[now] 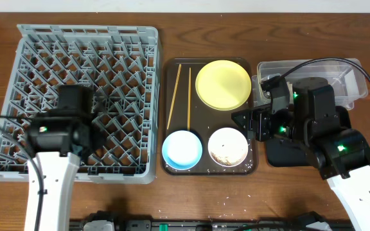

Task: Sort waste into correct bins and load items into the dishwasher
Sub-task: 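Place the white cup into the dish rack with the left gripper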

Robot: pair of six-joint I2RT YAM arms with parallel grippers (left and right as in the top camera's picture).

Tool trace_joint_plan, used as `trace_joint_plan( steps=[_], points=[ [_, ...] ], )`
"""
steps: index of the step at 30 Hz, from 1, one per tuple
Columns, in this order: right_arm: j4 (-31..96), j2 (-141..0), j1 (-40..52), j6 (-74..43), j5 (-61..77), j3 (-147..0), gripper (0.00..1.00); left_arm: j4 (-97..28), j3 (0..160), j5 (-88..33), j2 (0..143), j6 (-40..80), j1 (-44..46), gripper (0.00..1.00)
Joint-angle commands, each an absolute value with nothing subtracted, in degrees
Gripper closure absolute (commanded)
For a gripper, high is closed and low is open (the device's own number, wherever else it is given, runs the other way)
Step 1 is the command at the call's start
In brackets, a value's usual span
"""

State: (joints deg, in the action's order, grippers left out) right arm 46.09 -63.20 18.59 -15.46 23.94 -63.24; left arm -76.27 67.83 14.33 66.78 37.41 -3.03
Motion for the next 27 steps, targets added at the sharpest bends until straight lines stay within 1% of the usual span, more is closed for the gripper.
trace_joint_plan(
  steps=[1, 6, 7, 9, 13, 15, 18, 23, 27],
  points=[
    [46.11, -63.44, 18.81, -15.35, 23.75, -63.64, 0.29, -75.96, 68.51, 14.66, 66.94, 35.97, -12.01, 0.28],
    [46.13, -63.44, 18.81, -15.35, 23.75, -63.64, 0.29, -73.21, 68.47, 11.49, 71.07, 34.09, -18.81, 0.28],
    [46.11, -63.44, 18.81, -15.35, 23.75, -63.64, 0.29, -73.14, 68.47, 8.97, 72.44, 33.12, -19.64, 0.28],
    [46.11, -63.44, 18.81, -15.35, 23.75, -63.64, 0.28, -73.03, 68.47, 6.57, 74.35, 31.05, -19.99, 0.28],
    [46.13, -63.44, 18.81, -15.38, 23.79, -63.64, 0.29, -73.10, 68.47, 6.66, 78.72, 30.39, -19.99, 0.28],
    [46.28, -63.44, 18.81, -15.38, 23.79, -63.64, 0.28, -72.71, 68.47, 8.60, 81.41, 30.44, -19.99, 0.20],
    [46.37, -63.44, 18.81, -15.38, 23.81, -63.64, 0.28, -71.68, 68.47, 8.99, 82.96, 29.30, -20.18, 0.17],
    [46.26, -63.44, 18.90, -15.42, 25.02, -63.64, 0.29, -73.17, 70.39, -4.82, 79.79, 20.05, -20.01, 0.17],
    [46.35, -64.79, 23.00, -15.46, 23.62, -63.57, 0.41, -72.20, 71.64, -17.30, 70.59, 11.79, -16.29, 0.16]
  ],
)
